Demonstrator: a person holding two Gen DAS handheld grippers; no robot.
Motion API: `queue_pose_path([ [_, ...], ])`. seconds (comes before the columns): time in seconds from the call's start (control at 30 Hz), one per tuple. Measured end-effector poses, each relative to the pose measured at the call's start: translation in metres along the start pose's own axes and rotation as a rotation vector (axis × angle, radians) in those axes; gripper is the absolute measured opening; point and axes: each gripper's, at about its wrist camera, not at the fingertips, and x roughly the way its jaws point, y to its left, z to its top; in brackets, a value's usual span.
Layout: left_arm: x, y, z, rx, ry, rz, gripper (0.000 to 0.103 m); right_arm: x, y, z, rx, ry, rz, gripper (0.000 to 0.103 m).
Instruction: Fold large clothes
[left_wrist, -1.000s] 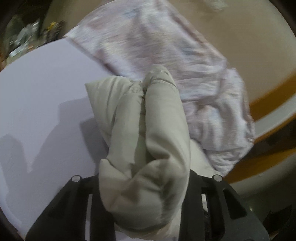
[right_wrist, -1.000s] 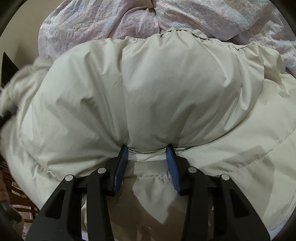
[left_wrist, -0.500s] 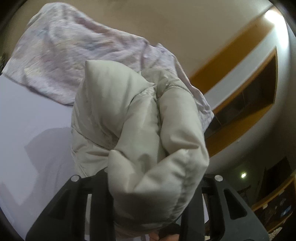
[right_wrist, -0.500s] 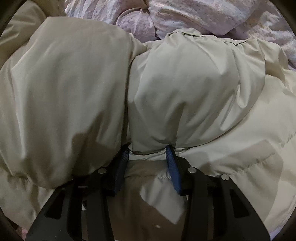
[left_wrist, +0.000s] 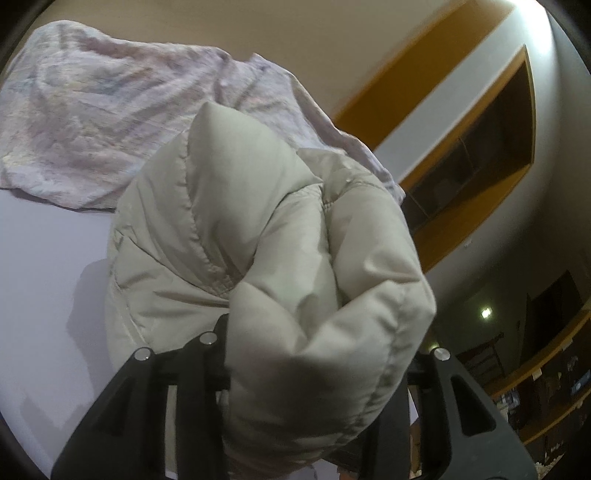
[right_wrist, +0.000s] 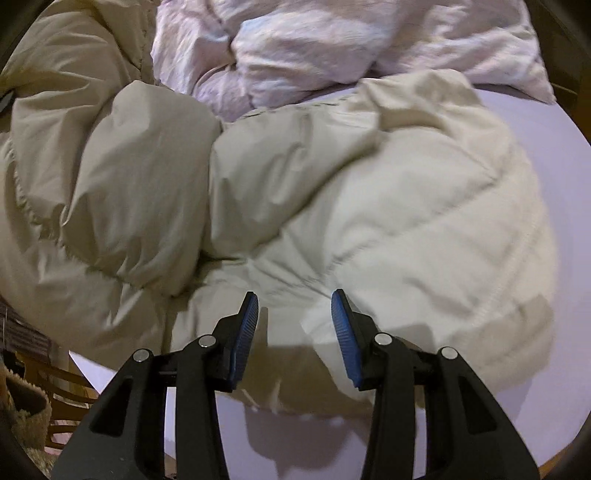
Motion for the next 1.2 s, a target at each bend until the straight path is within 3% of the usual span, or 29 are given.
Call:
queue_pose_path([
  [0.4,0.072,-0.065,-0.033,0.143,0.159,-0.025,0.045,-0.031,-0.045,-0.025,0.106,-0.038,-0.082,0.043],
  [0.77,0.111,-0.079,-0.057,0.177,0.279,-0.012,0.052,-0.036,-0.045,-0.035,0.086,-0.038,-0.137,0.044],
  [0.9,0.109,-0.083,-0.059,0.195,0.304,-0.001,0.056,-0.04,-0.054,-0.039,0.124,-0.04,-0.132,0.044],
  [0.93,0.106,-0.083,-0.059,0.196,0.308,0.0,0.06,-0.04,-0.056,-0.039,0.131,-0.04,-0.129,0.043],
  [1.0,0.101,-0.083,-0.056,0.166,0.32,-0.05,0.079,-0.038,-0.056,-0.037,0.13,-0.038,-0.134,0.043],
  [1.03,0.097,-0.083,-0.054,0.139,0.325,-0.094,0.095,-0.037,-0.055,-0.037,0.127,-0.035,-0.137,0.044],
  [1.07,0.092,-0.086,-0.053,0.119,0.326,-0.126,0.101,-0.036,-0.055,-0.036,0.125,-0.034,-0.14,0.044],
  [1.2,0.076,-0.099,-0.052,0.158,0.335,-0.13,0.101,-0.034,-0.055,-0.037,0.131,-0.03,-0.141,0.044],
])
